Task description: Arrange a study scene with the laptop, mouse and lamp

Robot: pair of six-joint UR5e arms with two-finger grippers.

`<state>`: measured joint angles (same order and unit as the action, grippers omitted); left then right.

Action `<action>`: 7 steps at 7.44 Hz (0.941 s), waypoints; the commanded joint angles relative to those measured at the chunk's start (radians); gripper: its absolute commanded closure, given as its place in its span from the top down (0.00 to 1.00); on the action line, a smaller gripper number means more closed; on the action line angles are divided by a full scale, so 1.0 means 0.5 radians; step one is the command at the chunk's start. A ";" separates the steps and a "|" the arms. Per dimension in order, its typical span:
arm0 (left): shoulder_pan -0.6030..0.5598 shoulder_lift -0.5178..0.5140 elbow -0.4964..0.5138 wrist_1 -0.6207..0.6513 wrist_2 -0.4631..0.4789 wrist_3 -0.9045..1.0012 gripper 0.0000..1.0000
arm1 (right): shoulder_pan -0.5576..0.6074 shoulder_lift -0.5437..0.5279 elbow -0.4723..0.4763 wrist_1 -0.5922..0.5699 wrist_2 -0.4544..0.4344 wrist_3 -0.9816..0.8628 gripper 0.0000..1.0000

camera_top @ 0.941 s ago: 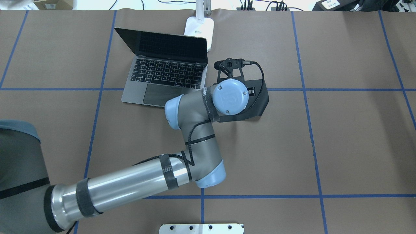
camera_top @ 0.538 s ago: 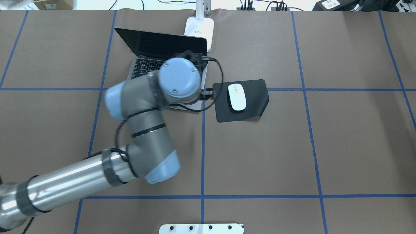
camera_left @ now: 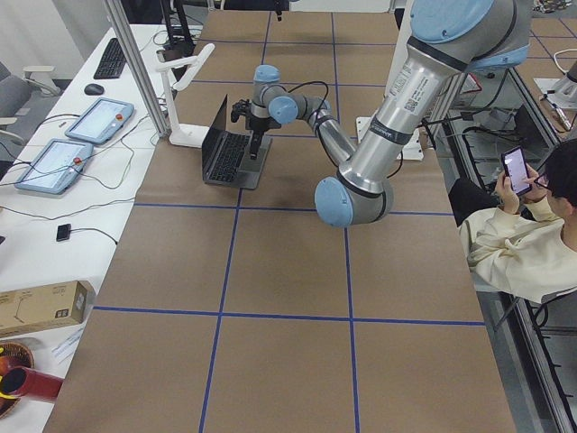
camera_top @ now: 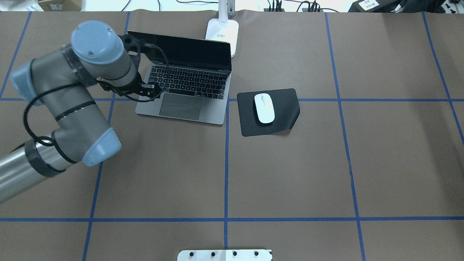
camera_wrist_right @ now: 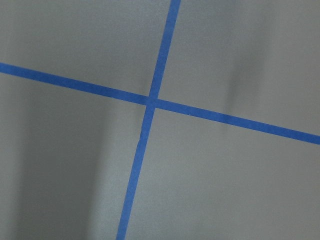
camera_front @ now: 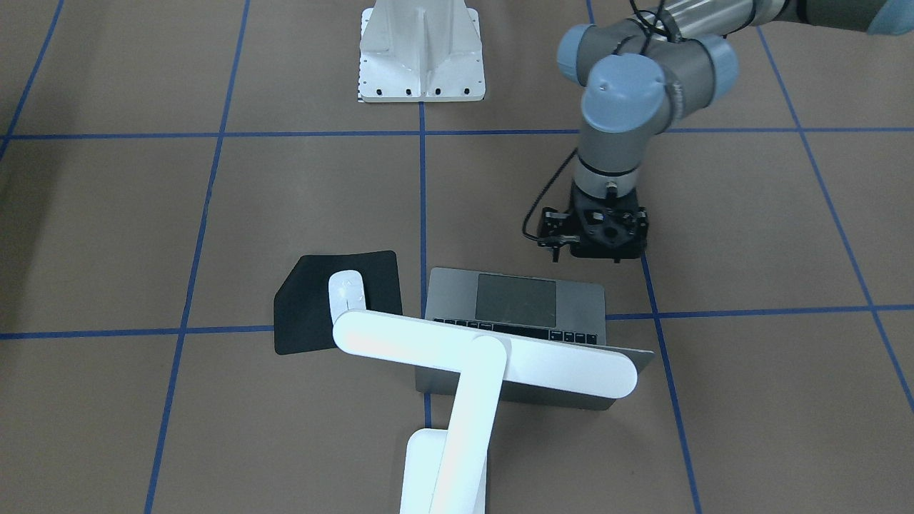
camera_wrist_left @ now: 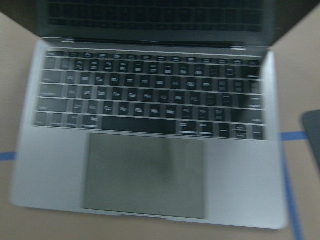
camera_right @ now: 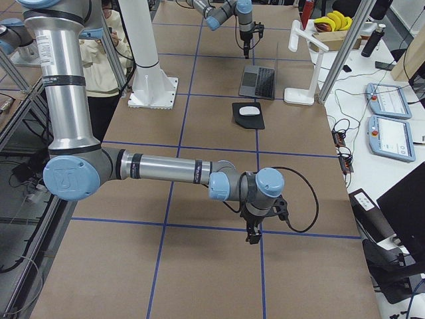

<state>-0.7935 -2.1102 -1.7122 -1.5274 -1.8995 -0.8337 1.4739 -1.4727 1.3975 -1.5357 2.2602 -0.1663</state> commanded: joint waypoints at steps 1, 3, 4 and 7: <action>-0.390 0.216 0.016 0.014 -0.222 0.499 0.99 | 0.025 -0.009 0.000 0.000 -0.010 0.001 1.00; -0.715 0.421 0.074 -0.001 -0.437 0.969 0.99 | 0.028 -0.027 -0.003 -0.003 0.017 0.004 1.00; -0.875 0.501 0.144 -0.016 -0.502 1.196 0.99 | 0.037 -0.025 -0.003 -0.003 0.023 0.001 1.00; -1.342 0.545 0.533 -0.022 -0.708 1.899 0.99 | 0.053 -0.028 0.000 -0.003 0.023 -0.011 1.00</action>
<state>-1.3700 -1.8445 -1.5268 -1.5369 -2.2273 -0.0287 1.4974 -1.4862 1.3961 -1.5371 2.2715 -0.1709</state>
